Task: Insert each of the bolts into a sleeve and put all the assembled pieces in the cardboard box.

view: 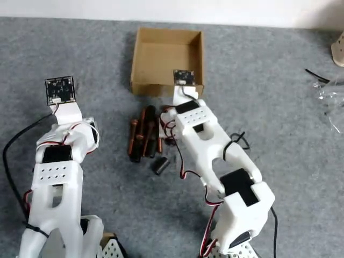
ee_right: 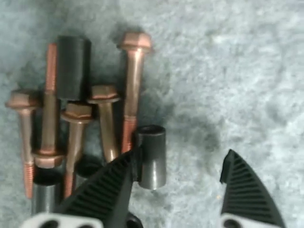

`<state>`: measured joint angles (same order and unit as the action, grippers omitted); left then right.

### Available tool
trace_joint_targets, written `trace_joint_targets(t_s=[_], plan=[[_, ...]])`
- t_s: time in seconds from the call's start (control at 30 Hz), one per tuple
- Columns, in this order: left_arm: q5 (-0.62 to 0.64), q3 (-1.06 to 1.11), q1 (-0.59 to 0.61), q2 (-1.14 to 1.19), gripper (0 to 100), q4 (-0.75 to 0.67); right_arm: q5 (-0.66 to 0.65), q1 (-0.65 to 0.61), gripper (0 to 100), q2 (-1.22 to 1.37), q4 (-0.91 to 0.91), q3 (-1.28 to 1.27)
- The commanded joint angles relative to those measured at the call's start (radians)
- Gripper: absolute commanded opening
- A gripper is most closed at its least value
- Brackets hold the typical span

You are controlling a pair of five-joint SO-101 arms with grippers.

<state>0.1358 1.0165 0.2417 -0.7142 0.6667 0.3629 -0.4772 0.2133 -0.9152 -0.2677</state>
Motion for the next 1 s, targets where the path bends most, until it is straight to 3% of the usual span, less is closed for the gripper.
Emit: trace_joint_targets(t_s=[0.0, 0.73, 0.97], plan=[[0.008, -0.002, 0.004, 0.002, 11, -0.012, 0.012, -0.012, 24.9, -0.010, 0.010, -0.010], [0.008, 0.007, 0.004, 0.001, 11, -0.017, 0.005, -0.051, 24.5, 0.090, 0.091, -0.033], [0.008, 0.007, 0.004, 0.001, 11, -0.017, 0.005, -0.051, 24.5, 0.174, -0.030, 0.101]])
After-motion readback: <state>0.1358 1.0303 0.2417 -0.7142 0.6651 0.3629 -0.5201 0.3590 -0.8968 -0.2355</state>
